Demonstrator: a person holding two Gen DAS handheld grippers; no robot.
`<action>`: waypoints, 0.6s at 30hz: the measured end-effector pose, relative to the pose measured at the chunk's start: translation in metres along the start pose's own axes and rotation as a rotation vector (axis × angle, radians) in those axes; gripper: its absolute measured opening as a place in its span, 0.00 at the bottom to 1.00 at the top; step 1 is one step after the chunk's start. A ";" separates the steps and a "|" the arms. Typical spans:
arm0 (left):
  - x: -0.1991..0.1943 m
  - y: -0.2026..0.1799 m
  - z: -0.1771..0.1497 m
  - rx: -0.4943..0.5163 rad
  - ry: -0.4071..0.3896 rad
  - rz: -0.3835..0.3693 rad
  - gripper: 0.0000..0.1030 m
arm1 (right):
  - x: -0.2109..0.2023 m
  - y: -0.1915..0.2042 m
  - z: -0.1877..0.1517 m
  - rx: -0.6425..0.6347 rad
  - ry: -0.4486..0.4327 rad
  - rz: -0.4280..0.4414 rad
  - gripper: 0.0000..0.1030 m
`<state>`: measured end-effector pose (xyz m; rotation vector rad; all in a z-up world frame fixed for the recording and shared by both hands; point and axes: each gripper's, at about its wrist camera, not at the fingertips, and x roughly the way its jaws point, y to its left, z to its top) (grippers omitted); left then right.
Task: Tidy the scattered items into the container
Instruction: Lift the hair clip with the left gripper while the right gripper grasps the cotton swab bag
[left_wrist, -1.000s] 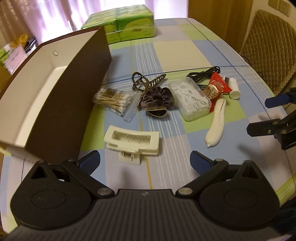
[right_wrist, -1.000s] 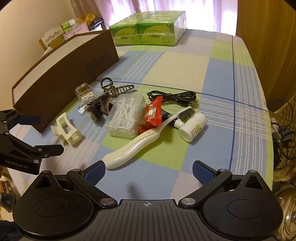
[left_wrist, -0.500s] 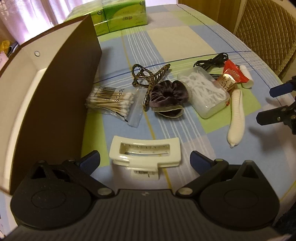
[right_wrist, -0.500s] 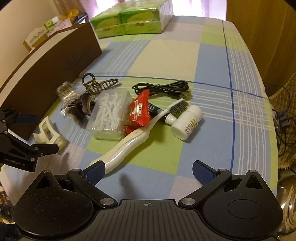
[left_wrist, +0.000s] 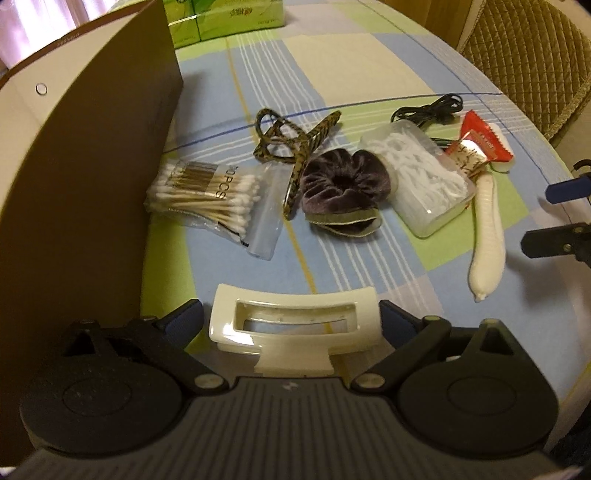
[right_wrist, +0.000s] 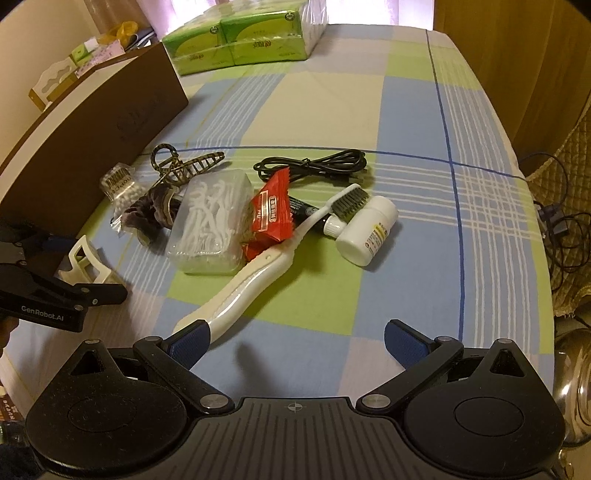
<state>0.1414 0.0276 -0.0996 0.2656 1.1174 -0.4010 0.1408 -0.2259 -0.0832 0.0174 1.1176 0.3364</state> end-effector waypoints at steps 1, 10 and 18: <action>0.000 0.001 0.000 -0.003 -0.003 -0.003 0.92 | -0.001 0.000 -0.001 -0.002 -0.001 0.001 1.00; -0.009 -0.006 -0.010 0.003 -0.029 0.007 0.82 | -0.012 0.007 -0.004 -0.048 -0.038 0.019 1.00; -0.036 -0.012 -0.032 -0.035 -0.053 0.041 0.82 | -0.019 0.027 -0.008 -0.108 -0.061 0.064 1.00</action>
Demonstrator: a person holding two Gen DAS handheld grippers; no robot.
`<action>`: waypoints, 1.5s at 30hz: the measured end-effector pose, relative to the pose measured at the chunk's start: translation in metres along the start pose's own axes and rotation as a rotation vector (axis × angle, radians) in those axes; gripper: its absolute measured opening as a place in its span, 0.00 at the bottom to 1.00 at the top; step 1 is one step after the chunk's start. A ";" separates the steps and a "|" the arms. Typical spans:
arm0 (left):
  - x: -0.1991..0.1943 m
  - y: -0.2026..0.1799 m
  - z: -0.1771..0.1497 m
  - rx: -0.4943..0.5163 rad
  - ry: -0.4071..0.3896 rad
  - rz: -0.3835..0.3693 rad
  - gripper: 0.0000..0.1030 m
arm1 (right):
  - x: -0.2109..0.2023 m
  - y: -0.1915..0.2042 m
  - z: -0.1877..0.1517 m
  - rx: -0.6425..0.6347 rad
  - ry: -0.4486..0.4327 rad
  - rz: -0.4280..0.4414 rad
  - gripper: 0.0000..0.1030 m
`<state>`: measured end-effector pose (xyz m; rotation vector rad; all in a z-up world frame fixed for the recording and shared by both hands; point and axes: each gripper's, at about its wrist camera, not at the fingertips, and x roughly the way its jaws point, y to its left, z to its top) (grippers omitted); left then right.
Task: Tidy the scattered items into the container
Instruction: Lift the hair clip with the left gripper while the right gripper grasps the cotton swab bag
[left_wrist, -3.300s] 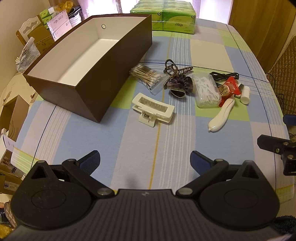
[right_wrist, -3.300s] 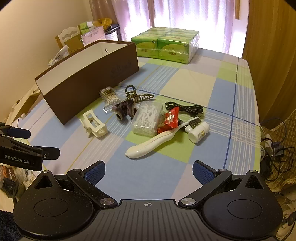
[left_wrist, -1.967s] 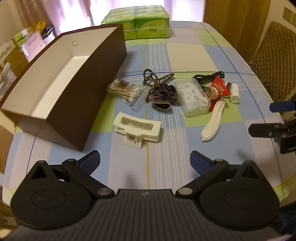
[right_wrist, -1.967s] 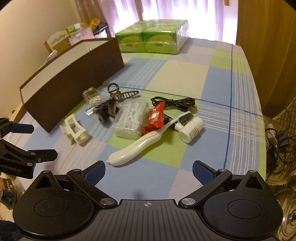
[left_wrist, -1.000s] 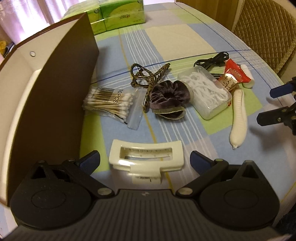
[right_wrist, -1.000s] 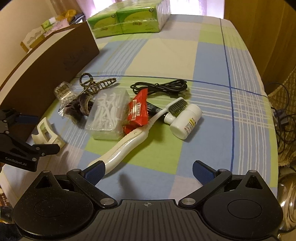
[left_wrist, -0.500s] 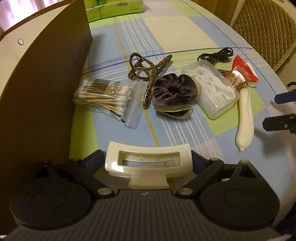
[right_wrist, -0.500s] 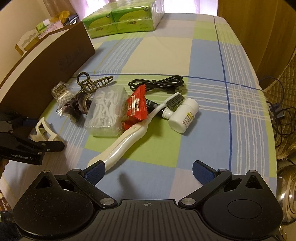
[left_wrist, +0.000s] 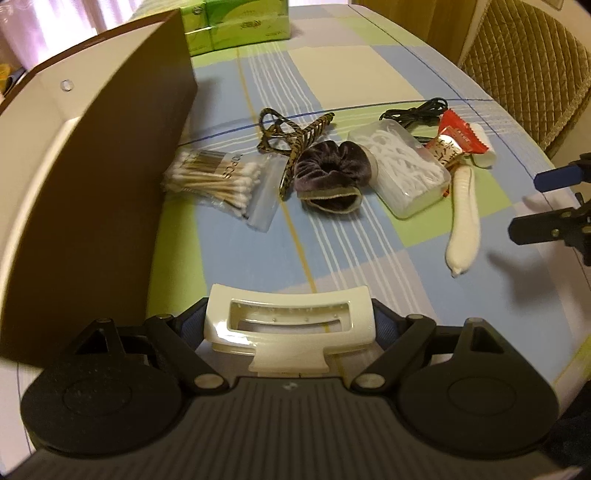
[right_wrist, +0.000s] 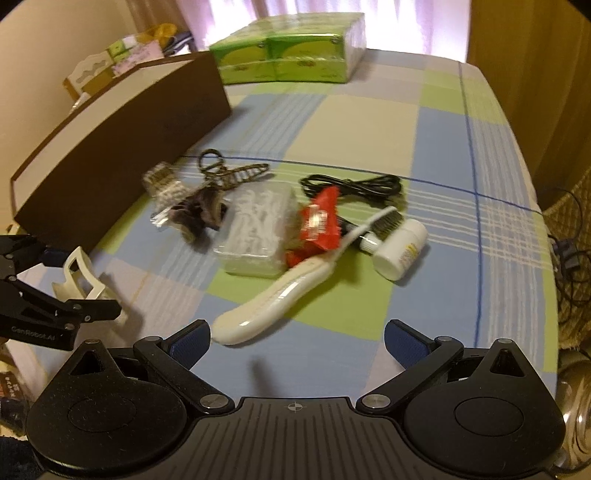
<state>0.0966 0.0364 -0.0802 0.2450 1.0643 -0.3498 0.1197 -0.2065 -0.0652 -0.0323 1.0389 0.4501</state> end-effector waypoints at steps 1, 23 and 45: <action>-0.005 0.001 -0.003 -0.010 -0.001 0.008 0.82 | -0.001 0.004 0.000 -0.011 -0.002 0.009 1.00; -0.108 0.123 -0.061 -0.244 -0.039 0.272 0.82 | 0.040 0.111 0.063 -0.451 -0.081 0.259 1.00; -0.096 0.229 -0.065 -0.275 0.008 0.284 0.83 | 0.160 0.136 0.120 -0.522 0.016 0.200 0.60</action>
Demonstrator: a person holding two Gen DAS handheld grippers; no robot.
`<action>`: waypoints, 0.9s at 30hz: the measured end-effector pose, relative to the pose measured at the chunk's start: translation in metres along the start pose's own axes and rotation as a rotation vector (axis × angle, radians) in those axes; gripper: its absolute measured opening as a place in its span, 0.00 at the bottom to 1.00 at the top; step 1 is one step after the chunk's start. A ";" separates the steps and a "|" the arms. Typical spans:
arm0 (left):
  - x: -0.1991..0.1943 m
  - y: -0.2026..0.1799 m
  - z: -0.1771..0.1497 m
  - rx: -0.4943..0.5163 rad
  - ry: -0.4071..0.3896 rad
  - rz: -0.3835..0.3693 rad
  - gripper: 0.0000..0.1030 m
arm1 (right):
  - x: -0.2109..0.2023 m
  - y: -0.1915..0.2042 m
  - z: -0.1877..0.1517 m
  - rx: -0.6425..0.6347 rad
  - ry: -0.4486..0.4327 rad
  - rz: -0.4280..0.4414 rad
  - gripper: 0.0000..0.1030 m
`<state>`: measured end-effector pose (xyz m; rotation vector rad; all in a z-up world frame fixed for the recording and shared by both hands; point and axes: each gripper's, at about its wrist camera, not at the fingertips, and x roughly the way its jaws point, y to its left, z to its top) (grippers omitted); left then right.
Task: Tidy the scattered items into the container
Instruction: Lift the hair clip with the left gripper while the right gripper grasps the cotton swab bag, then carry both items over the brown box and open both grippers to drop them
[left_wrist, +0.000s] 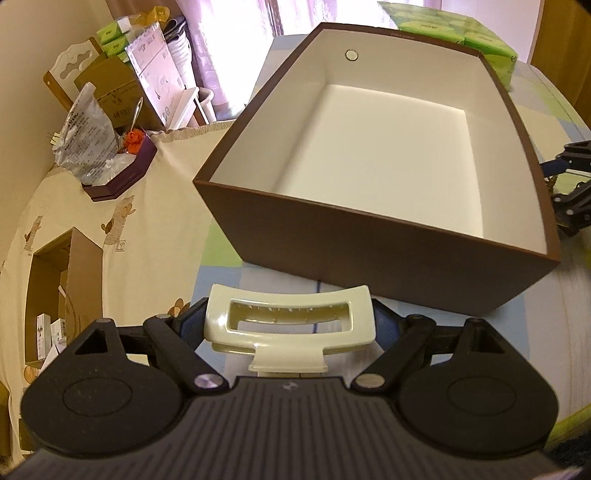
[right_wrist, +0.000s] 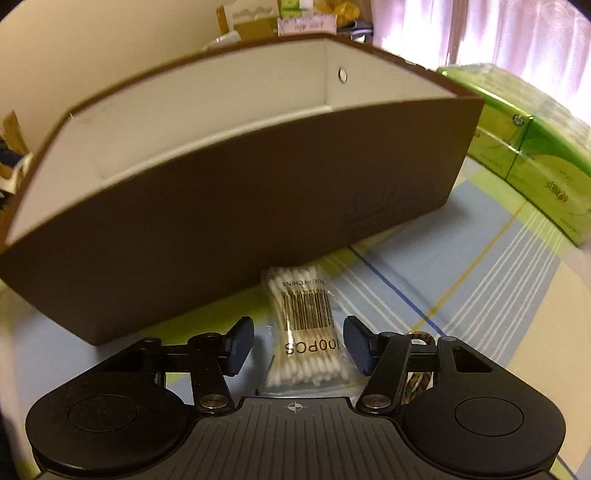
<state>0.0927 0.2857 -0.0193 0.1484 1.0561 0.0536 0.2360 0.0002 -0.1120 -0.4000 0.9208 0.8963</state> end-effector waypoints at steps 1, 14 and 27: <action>0.002 0.002 0.001 0.001 0.003 -0.004 0.83 | 0.004 0.000 0.000 -0.006 0.009 -0.008 0.53; 0.009 0.012 0.003 0.036 0.014 -0.062 0.83 | -0.030 0.003 -0.003 0.113 -0.001 -0.041 0.28; -0.019 0.027 0.013 0.112 -0.037 -0.101 0.83 | -0.112 0.024 0.028 0.240 -0.180 0.008 0.28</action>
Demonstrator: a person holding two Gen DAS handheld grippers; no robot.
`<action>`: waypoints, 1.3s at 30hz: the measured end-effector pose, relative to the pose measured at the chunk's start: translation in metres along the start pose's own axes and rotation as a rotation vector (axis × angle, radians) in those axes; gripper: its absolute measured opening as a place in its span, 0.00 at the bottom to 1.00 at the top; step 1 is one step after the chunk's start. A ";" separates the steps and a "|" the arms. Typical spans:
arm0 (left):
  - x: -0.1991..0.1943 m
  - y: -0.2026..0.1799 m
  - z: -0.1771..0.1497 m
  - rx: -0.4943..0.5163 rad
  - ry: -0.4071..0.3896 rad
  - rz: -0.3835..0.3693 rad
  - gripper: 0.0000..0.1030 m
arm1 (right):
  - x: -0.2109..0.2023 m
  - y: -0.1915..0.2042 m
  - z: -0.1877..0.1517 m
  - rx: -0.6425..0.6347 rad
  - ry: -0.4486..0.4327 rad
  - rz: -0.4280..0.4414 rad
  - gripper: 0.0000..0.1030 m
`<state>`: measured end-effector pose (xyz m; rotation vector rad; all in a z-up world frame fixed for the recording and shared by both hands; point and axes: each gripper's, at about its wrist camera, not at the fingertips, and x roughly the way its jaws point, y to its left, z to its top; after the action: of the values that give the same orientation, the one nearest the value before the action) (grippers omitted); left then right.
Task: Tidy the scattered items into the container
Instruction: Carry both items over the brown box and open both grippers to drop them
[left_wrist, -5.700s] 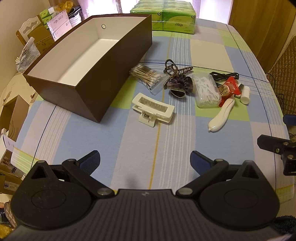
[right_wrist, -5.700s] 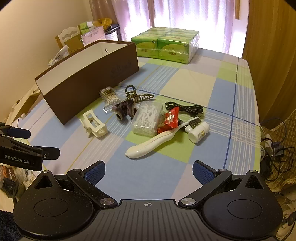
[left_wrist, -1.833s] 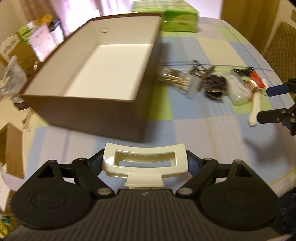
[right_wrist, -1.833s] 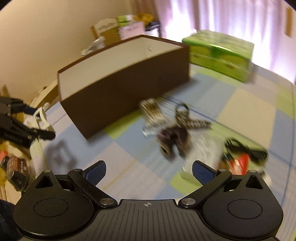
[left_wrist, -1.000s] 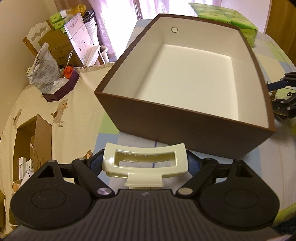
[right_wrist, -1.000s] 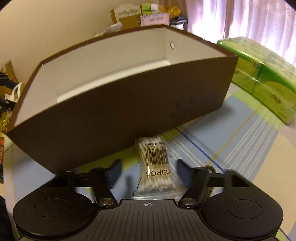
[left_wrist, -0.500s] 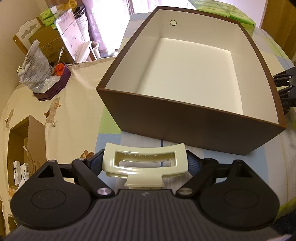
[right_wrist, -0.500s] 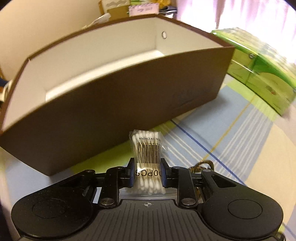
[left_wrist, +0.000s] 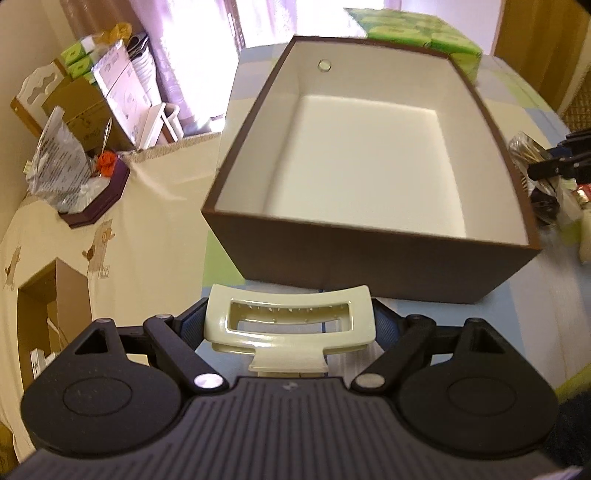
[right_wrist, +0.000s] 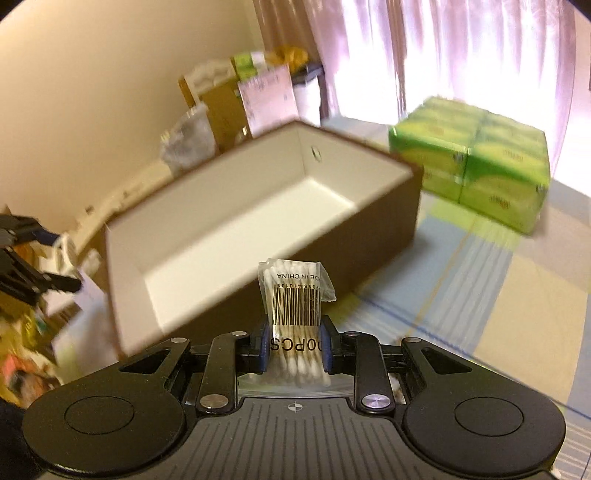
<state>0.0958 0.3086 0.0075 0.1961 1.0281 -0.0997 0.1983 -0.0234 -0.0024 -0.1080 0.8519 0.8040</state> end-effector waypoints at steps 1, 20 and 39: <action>-0.005 0.001 0.003 0.012 -0.009 0.000 0.83 | -0.005 0.005 0.007 0.000 -0.020 0.012 0.28; -0.002 -0.024 0.093 0.378 -0.201 -0.149 0.83 | 0.069 0.073 0.057 -0.119 0.059 0.051 0.28; 0.104 -0.038 0.112 0.587 0.003 -0.317 0.83 | 0.169 0.059 0.067 -0.218 0.332 0.019 0.28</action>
<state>0.2366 0.2490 -0.0296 0.5637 1.0057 -0.6927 0.2664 0.1442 -0.0639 -0.4356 1.0765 0.9098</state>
